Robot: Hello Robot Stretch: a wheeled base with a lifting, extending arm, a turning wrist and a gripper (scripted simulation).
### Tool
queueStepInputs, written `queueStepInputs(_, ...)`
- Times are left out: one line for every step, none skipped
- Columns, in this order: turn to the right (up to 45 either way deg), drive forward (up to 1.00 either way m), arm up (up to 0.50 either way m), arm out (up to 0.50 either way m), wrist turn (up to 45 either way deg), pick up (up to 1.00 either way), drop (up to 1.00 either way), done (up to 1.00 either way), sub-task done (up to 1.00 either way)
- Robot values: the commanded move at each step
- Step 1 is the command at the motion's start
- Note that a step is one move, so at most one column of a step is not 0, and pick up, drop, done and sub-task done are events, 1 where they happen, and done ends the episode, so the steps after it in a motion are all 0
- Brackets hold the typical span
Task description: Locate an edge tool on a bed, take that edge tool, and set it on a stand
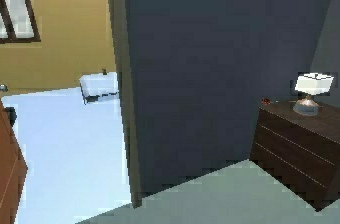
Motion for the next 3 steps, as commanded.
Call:
queueStepInputs(0.0,0.00,0.00,0.00,15.0,0.00,0.00,0.00,0.00)
queueStepInputs(0.0,0.00,-0.30,0.00,0.0,0.00,0.00,0.00,0.00)
queueStepInputs(0.0,0.00,0.00,0.00,0.0,1.00,0.00,0.00,0.00)
